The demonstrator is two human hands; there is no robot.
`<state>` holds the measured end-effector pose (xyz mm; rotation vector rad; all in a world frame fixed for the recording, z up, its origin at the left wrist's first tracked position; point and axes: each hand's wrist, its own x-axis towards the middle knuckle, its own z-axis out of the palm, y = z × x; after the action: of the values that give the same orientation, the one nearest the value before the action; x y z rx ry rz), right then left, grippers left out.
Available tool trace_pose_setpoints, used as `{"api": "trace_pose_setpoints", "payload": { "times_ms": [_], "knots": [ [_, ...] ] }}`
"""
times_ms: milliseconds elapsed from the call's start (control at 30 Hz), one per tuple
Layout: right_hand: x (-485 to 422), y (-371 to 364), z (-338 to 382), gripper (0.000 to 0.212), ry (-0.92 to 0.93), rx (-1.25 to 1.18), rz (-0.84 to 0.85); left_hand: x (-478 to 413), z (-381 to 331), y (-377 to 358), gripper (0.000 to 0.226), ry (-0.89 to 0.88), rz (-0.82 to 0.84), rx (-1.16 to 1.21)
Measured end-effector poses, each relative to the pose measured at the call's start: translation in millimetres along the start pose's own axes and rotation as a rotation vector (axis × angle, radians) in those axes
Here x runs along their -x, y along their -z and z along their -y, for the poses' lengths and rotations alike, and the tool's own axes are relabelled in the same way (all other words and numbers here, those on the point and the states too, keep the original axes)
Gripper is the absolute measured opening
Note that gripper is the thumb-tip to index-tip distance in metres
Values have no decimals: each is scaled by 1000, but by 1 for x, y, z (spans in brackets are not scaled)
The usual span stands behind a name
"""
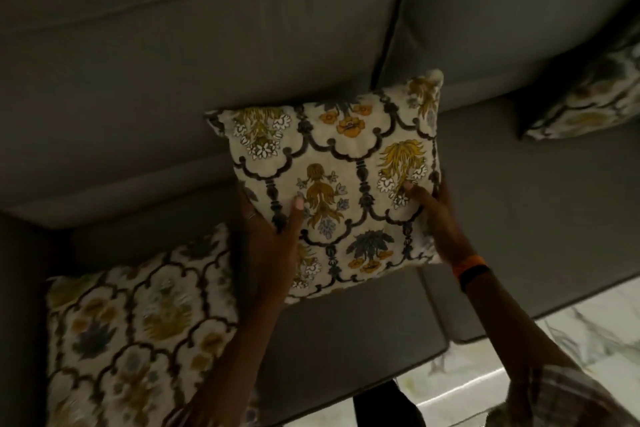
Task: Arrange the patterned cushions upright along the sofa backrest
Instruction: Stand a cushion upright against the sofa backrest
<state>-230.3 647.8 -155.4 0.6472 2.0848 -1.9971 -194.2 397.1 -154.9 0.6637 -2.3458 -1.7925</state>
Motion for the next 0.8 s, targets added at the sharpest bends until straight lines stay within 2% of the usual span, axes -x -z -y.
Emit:
{"api": "trace_pose_setpoints", "payload": {
  "times_ms": [133, 267, 400, 467, 533, 600, 700, 733, 800],
  "knots": [
    [-67, 53, 21, 84, 122, 9, -26, -13, -8, -75, 98, -94, 58, -24],
    [-122, 83, 24, 75, 196, 26, -20, -38, -3, -125, 97, -96, 141, 2],
    [-153, 88, 10, 92, 197, 92, 26, -57, 15, -150, 118, -68, 156, -19],
    [-152, 84, 3, 86, 210, 101, 2, -62, 24, -151, 123, -38, 143, -1],
    [-147, 79, -10, 80, 253, 106, -61, -63, 27, -149, 120, -94, 126, -24],
    [-130, 66, -30, 87, 255, 124, -197, -59, 29, -142, 118, -165, 90, -88],
    [-81, 29, -61, 105, 57, 325, -435, -47, 37, -117, 116, -163, 43, -234],
    [-62, 13, -73, 107, 8, 441, -444, -43, 42, -103, 114, -129, 28, -305],
    [-24, -21, -96, 107, 12, 634, -352, -35, 54, -70, 108, -104, 34, -467]
  ]
}}
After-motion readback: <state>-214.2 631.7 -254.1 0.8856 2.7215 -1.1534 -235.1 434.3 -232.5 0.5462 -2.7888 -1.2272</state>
